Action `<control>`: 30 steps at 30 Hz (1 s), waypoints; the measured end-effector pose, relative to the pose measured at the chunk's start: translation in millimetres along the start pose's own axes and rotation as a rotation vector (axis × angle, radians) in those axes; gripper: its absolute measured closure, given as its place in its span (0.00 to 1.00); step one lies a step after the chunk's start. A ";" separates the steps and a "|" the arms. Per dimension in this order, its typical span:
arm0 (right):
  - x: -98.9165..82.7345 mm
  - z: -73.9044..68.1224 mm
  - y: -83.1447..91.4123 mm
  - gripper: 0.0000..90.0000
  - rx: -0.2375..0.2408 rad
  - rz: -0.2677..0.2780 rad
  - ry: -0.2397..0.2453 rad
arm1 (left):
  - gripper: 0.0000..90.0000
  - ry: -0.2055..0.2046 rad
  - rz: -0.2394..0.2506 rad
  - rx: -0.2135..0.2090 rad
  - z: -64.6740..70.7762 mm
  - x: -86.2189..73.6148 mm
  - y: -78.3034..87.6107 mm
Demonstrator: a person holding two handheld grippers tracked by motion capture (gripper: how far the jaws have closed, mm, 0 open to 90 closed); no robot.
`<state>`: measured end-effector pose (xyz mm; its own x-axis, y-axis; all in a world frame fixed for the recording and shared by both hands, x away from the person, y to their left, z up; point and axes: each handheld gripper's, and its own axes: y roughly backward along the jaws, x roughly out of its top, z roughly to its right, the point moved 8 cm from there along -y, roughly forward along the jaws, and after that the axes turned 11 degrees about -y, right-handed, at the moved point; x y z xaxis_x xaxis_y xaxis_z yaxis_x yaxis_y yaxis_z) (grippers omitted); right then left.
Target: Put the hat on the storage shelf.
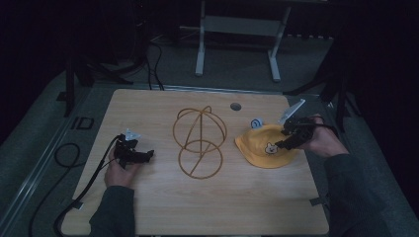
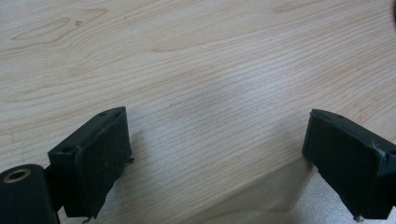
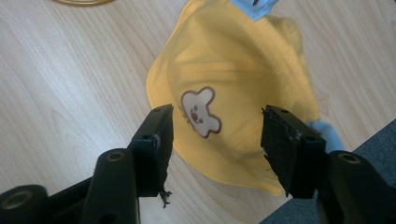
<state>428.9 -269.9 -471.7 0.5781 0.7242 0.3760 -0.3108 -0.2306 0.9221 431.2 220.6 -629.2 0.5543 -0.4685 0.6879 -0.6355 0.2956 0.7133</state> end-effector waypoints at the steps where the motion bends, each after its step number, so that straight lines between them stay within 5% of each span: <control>1: 2.1 0.7 0.4 0.51 0.003 -0.002 0.001 | 0.08 0.000 0.000 0.000 0.0 0.0 0.0; 9: 14.2 13.8 3.0 0.62 -0.005 -0.038 0.006 | 0.08 -0.002 -0.001 0.000 -0.1 -0.1 0.1; 30: 29.9 34.2 -16.3 0.59 -0.010 -0.142 -0.032 | 0.08 -0.004 -0.002 -0.002 -0.2 -0.2 0.1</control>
<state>477.0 -266.8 -472.3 0.6406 0.7279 0.2447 -0.2318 -0.1204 0.9653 431.2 220.9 -629.2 0.5538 -0.4724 0.6857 -0.6333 0.2957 0.7152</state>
